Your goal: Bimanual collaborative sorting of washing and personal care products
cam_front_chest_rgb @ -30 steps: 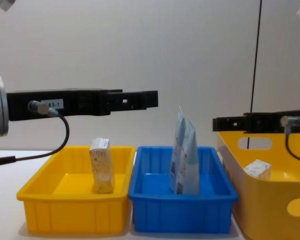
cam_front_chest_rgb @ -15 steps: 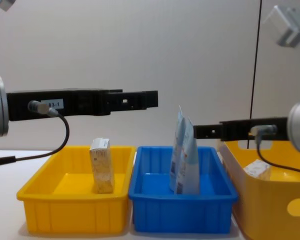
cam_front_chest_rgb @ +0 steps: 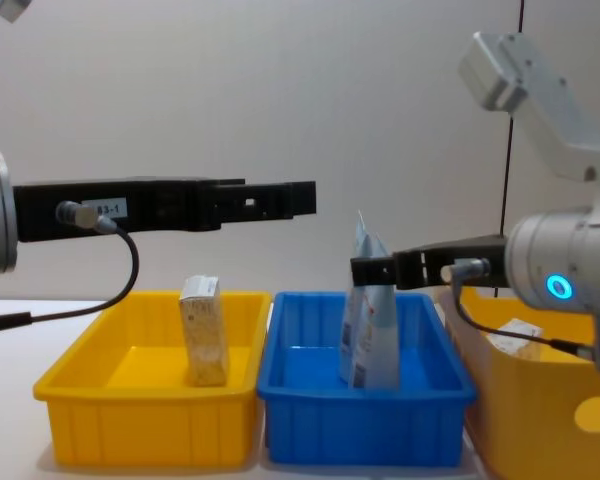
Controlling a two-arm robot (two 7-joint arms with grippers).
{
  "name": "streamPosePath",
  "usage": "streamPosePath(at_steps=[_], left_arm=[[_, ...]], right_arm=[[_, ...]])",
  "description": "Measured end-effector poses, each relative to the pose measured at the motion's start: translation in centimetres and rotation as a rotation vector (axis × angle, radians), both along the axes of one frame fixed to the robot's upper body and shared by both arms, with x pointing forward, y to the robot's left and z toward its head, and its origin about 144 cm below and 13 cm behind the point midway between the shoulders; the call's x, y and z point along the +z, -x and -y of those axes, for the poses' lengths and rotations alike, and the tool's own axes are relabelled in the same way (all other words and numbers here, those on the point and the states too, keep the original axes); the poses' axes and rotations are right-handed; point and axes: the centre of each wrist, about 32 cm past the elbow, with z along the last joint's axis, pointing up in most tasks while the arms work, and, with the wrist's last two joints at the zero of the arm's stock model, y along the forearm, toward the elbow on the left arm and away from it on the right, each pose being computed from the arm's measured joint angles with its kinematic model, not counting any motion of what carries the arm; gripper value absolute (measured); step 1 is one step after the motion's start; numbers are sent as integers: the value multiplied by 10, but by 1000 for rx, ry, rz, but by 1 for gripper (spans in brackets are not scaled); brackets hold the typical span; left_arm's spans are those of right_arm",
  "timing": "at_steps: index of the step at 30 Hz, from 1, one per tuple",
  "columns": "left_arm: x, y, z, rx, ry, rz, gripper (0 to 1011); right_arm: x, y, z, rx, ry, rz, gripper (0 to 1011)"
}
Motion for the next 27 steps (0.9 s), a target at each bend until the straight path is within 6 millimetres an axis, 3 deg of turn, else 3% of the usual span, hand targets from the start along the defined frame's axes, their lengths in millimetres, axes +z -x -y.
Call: streamPosePath(at_steps=[27], left_arm=[[0,0,0,0,0,0,1001]], right_arm=[[-8,-25,-21,-44,25,-43,1004]])
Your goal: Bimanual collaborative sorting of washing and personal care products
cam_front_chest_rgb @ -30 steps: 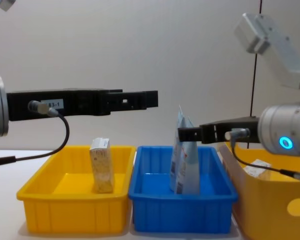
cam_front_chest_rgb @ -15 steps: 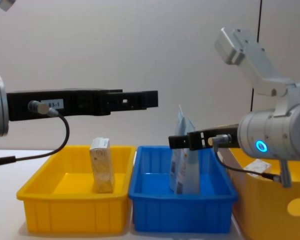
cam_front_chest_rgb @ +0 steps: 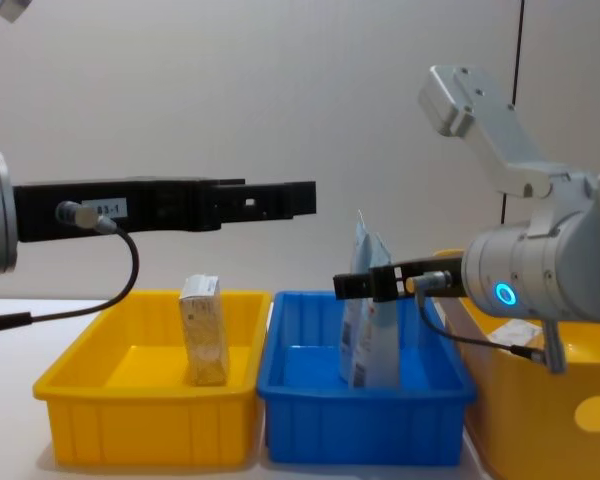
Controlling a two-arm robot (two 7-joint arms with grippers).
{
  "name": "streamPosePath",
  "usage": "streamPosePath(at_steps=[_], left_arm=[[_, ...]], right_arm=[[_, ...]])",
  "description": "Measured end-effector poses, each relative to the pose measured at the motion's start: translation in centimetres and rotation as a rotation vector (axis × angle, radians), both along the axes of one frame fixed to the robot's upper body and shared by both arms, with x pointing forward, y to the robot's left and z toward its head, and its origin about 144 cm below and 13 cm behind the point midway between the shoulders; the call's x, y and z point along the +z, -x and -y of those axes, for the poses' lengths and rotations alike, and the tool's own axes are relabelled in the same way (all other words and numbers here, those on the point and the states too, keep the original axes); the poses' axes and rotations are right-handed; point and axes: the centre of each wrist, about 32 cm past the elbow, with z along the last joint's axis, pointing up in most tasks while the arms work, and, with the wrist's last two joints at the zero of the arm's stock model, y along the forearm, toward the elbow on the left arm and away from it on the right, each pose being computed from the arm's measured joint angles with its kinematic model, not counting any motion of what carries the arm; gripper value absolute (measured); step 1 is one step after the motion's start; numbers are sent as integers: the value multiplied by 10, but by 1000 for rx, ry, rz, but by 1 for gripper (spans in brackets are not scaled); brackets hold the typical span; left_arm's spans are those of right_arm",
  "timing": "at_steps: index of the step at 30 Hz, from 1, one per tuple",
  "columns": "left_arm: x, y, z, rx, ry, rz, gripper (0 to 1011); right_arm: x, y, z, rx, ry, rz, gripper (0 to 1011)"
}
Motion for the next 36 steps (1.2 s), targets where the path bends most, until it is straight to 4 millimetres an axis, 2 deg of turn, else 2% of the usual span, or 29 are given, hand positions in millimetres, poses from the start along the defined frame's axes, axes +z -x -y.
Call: streamPosePath(at_steps=[6,9,12,15,16,18,19,20,23,26,30,33,35,36], left_arm=[[0,0,0,0,0,0,1001],[0,0,0,0,0,0,1001],[0,0,0,0,0,0,1001],[0,0,0,0,0,0,1001],[0,0,0,0,0,0,1001],[0,0,0,0,0,0,1001],[0,0,0,0,0,0,1001],[0,0,0,0,0,0,1001],[0,0,0,0,0,0,1001],[0,0,0,0,0,0,1001],[0,0,0,0,0,0,1001],[0,0,0,0,0,0,1001],[0,0,0,0,0,0,1001],[0,0,0,0,0,0,1001]], right_arm=[[-1,-2,-1,-2,0,5,999],[-1,-2,-1,-2,-1,7,952],[-1,-3,-1,-2,-1,8,844],[-1,-3,-2,-2,-1,9,791],[-1,-4,-2,-2,-1,10,732],[-1,-4,-2,-2,-1,10,696],[-1,-4,-2,-2,-1,10,639],[-1,-4,-2,-2,-1,11,639],[-1,-4,-2,-2,-1,11,508],[-2,-4,-2,-2,-1,11,434],[-2,-4,-2,-2,-1,11,285],[-2,-5,-2,-2,-1,11,230],[-2,-5,-2,-2,-1,11,126],[-2,-5,-2,-2,-1,12,112]])
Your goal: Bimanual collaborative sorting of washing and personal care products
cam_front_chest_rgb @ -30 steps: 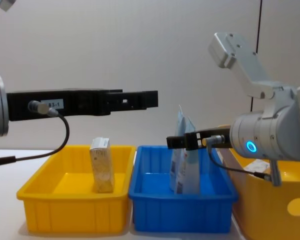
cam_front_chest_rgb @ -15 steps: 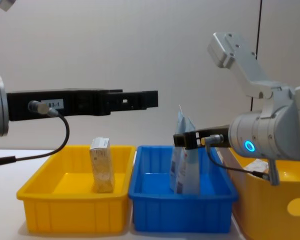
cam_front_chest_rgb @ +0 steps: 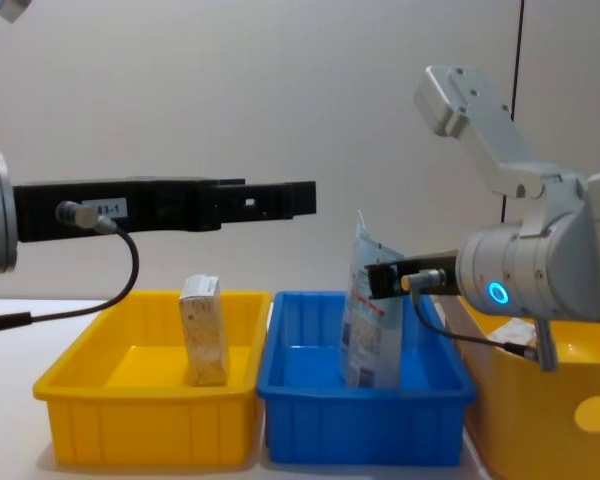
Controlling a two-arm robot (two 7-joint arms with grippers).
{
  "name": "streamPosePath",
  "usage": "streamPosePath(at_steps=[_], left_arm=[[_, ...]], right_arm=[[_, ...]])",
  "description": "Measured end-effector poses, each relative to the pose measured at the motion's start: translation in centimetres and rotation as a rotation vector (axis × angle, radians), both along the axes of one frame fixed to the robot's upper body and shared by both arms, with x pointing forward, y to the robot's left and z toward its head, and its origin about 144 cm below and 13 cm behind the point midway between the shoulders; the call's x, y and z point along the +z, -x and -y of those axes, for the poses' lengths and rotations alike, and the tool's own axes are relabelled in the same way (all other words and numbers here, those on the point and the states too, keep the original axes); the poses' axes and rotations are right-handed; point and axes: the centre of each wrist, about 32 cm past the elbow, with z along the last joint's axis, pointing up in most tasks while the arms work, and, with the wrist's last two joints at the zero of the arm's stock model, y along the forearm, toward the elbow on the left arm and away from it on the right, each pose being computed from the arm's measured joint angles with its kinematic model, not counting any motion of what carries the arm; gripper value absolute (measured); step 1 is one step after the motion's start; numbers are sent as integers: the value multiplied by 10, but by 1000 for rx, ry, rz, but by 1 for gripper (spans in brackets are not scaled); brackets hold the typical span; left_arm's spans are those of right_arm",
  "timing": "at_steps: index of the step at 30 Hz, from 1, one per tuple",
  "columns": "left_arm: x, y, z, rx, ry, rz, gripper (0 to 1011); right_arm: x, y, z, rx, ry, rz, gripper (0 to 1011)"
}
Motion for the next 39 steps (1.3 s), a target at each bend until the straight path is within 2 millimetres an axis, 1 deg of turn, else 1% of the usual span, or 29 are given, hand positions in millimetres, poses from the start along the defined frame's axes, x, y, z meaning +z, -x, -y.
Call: streamPosePath(at_steps=[2,3,4,6,16,24,31,34,36,39], left_arm=[[0,0,0,0,0,0,1001],[0,0,0,0,0,0,1001],[0,0,0,0,0,0,1001],[0,0,0,0,0,0,1001],[0,0,0,0,0,0,1001],[0,0,0,0,0,0,1001],[0,0,0,0,0,0,1001],[0,0,0,0,0,0,1001],[0,0,0,0,0,0,1001],[0,0,0,0,0,0,1001]], right_arm=[[0,0,0,0,0,0,77],[0,0,0,0,0,0,38],[0,0,0,0,0,0,38],[0,0,0,0,0,0,7],[0,0,0,-1,-1,2,0],[7,2,3,-7,-20,42,0],[20,2,9,-12,-46,98,0],[31,2,14,-12,-70,134,0],[33,2,15,-12,-74,140,0],[46,2,20,-10,-104,170,0]])
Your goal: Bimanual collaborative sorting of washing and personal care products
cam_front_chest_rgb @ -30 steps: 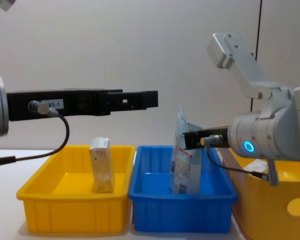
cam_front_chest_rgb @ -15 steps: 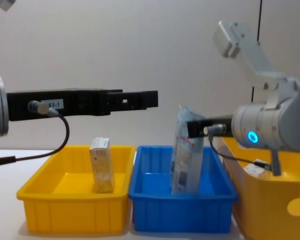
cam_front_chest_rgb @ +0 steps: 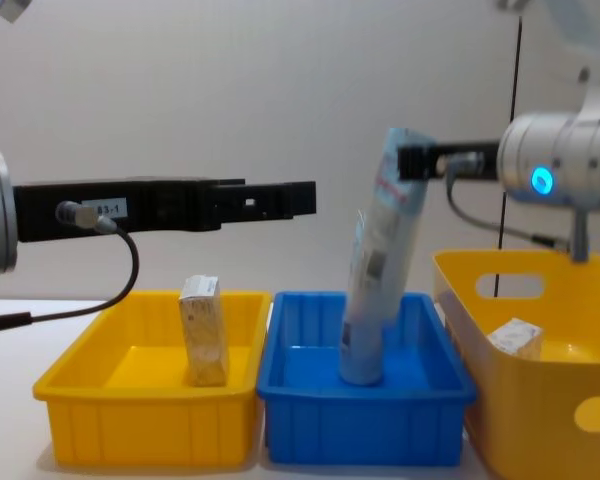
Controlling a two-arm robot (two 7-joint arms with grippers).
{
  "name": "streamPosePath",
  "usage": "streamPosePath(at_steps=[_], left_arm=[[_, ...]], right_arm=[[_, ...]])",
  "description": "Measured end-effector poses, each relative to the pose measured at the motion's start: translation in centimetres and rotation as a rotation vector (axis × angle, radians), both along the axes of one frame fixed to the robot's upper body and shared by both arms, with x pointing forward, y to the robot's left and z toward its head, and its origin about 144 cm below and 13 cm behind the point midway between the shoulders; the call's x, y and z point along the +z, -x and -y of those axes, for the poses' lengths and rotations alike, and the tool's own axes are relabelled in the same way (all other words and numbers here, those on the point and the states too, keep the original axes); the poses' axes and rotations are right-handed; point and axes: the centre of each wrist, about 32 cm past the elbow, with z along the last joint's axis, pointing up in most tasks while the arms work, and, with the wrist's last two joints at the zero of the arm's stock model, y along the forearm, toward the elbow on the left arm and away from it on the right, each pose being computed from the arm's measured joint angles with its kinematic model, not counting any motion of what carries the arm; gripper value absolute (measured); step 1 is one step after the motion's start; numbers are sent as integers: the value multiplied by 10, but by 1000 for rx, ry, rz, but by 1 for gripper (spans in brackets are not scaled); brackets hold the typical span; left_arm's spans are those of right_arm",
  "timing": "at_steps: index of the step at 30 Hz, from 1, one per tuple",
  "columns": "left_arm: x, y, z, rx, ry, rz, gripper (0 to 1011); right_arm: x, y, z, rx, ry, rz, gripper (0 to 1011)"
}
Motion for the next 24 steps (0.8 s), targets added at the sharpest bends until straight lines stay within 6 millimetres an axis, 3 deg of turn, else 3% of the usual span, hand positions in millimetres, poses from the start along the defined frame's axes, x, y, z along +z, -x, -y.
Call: streamPosePath(at_steps=[12,24], left_arm=[[0,0,0,0,0,0,1001],[0,0,0,0,0,0,1001]], right_arm=[[38,3,21,10,-66,79,0],[57,6,46,11,-39,84,0]])
